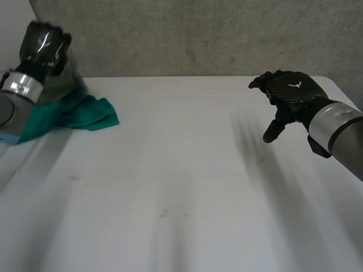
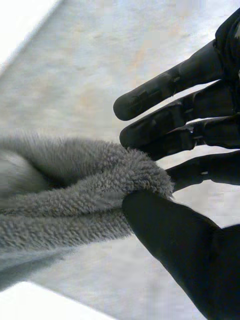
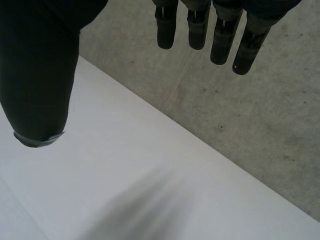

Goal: Fold the laundry.

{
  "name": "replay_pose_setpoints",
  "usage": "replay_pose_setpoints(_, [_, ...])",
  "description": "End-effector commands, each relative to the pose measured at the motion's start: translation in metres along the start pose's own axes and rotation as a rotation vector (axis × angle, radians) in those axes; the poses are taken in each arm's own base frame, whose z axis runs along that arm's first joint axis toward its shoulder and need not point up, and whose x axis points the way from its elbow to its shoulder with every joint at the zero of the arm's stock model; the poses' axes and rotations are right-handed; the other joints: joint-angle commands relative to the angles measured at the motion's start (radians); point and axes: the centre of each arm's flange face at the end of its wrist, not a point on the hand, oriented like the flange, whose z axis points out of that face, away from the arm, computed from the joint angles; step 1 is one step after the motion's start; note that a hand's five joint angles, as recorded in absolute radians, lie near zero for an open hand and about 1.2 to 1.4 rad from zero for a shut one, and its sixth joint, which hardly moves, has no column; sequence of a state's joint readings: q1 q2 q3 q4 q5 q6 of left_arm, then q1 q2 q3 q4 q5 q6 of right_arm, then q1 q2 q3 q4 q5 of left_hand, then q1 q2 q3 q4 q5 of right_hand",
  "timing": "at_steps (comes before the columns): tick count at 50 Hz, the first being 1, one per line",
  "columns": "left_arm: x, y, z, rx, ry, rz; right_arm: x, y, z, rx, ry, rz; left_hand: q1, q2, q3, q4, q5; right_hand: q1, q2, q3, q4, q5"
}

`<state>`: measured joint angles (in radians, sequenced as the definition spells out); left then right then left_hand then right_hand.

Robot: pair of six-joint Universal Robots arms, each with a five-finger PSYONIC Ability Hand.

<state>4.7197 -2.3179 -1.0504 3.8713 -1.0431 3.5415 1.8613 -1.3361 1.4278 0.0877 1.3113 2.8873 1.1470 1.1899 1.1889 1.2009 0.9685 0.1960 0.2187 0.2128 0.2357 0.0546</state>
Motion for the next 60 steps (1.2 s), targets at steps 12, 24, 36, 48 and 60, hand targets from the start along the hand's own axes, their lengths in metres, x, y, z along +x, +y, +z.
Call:
replay_pose_setpoints(12, [0.173, -0.212, -0.104, -0.112, 0.507, -0.858, 0.008, -0.031, -0.015, 0.093, 0.034, -0.02, -0.598, -0.641, -0.64, -0.652, -0.594, -0.021, -0.044, -0.038, -0.061, -0.055])
replay_pose_setpoints(24, [0.16, -0.179, -0.1, -0.24, 0.443, -0.865, 0.006, -0.028, -0.012, 0.069, 0.022, -0.031, -0.913, -0.956, -0.955, -0.967, -0.909, -0.021, -0.044, -0.038, -0.061, -0.055])
replay_pose_setpoints(36, [0.137, -0.141, -0.117, -0.42, 0.179, -0.803, -0.012, 0.018, -0.018, -0.255, -0.1, -0.132, -0.801, -0.844, -0.843, -0.855, -0.797, -0.021, -0.044, -0.038, -0.061, -0.055])
replay_pose_setpoints(48, [0.152, -0.111, -0.142, -0.532, 0.314, -0.507, -0.056, 0.058, -0.008, -0.35, -0.169, -0.009, -0.787, -0.83, -0.829, -0.841, -0.783, -0.021, -0.044, -0.038, -0.061, -0.055])
replay_pose_setpoints(60, [0.208, -0.169, -0.156, -0.455, 0.543, -0.629, -0.055, 0.074, -0.008, -0.361, -0.129, 0.017, -0.62, -0.663, -0.661, -0.673, -0.616, -0.021, -0.044, -0.038, -0.061, -0.055])
